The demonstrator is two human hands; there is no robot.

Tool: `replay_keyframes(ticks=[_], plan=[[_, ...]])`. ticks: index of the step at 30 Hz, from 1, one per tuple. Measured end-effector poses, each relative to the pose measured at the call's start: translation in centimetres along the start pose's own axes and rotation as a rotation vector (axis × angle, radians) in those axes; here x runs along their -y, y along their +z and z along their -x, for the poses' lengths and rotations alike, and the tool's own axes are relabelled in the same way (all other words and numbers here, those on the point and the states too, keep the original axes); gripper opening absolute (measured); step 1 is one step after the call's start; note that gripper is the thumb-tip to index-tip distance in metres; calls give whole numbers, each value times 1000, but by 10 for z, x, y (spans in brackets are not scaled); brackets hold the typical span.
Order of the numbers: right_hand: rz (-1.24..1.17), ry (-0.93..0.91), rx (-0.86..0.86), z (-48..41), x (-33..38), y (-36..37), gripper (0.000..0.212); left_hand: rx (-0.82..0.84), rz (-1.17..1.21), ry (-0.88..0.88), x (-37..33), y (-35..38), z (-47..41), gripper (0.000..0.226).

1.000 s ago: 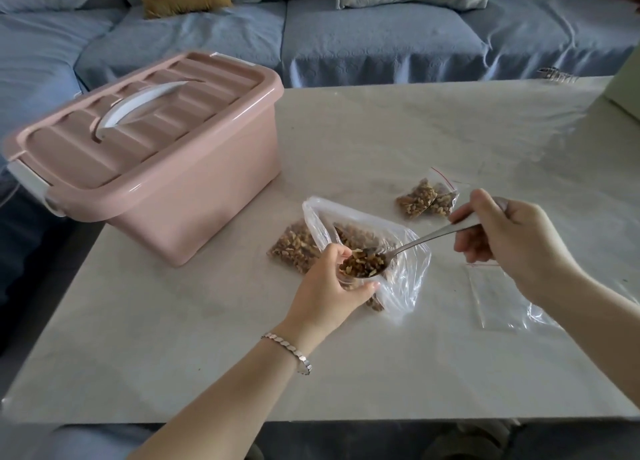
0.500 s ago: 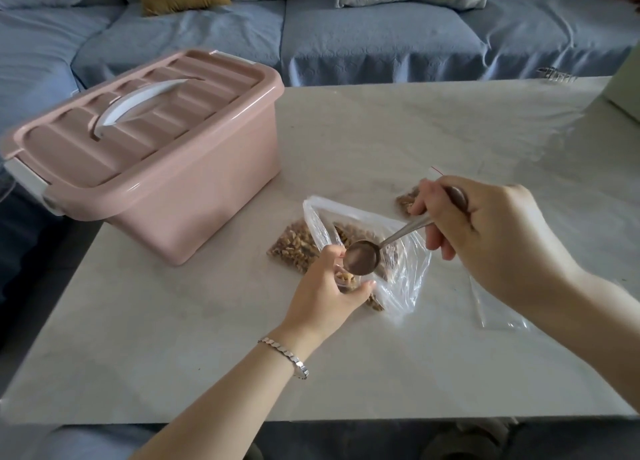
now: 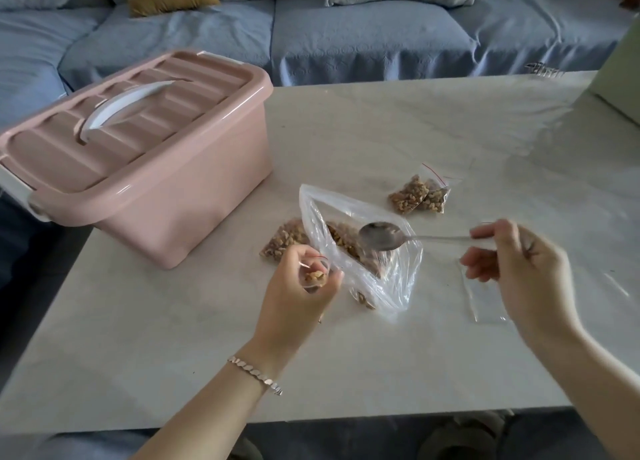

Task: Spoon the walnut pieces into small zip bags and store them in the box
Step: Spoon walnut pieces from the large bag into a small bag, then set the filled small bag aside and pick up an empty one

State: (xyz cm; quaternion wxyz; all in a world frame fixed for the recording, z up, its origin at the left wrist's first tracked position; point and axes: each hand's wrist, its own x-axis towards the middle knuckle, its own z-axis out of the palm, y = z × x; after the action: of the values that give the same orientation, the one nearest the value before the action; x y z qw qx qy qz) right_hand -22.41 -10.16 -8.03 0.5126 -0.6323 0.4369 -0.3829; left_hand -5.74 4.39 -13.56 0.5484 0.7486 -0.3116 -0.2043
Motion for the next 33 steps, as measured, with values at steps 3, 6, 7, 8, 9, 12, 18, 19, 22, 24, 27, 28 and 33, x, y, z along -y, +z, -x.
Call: replay_keyframes(ticks=[3, 6, 7, 8, 9, 12, 18, 19, 22, 24, 27, 28, 33], plan=[[-83, 219, 46, 11, -35, 12, 28, -43, -22, 72, -8, -4, 1, 30], [-34, 343, 118, 17, -54, 16, 20, -52, -26, 112, -15, -5, -1, 35], [14, 367, 134, 16, -58, 15, 16, -48, -29, 119, -17, -6, -1, 36], [73, 381, 142, 15, -59, 13, 14, -39, -35, 127, -19, -6, -1, 37], [154, 377, 148, 14, -60, 10, 14, -30, -42, 134, -19, -6, -2, 38], [558, 216, 214, 16, -55, 0, 25, 4, -52, 134, -20, -1, -2, 39], [520, -359, 412, 28, 2, 16, 26, 137, -22, 66, -33, 12, 1, 42], [476, -322, 492, 28, 10, 22, 26, 163, -39, 63, -35, 14, 2, 42], [462, -256, 575, 25, 18, 35, 11, 212, -110, 111, -42, 21, 6, 42], [477, -267, 569, 23, 18, 37, 5, 212, -100, 132, -44, 24, 8, 42], [481, -260, 573, 20, 17, 34, 8, 220, -95, 135, -46, 27, 6, 44], [493, -272, 563, 19, 17, 32, 7, 232, -99, 146, -46, 28, 5, 45], [515, -337, 404, -4, 21, 11, 10, 244, -180, 154, -43, 27, 0, 70]])
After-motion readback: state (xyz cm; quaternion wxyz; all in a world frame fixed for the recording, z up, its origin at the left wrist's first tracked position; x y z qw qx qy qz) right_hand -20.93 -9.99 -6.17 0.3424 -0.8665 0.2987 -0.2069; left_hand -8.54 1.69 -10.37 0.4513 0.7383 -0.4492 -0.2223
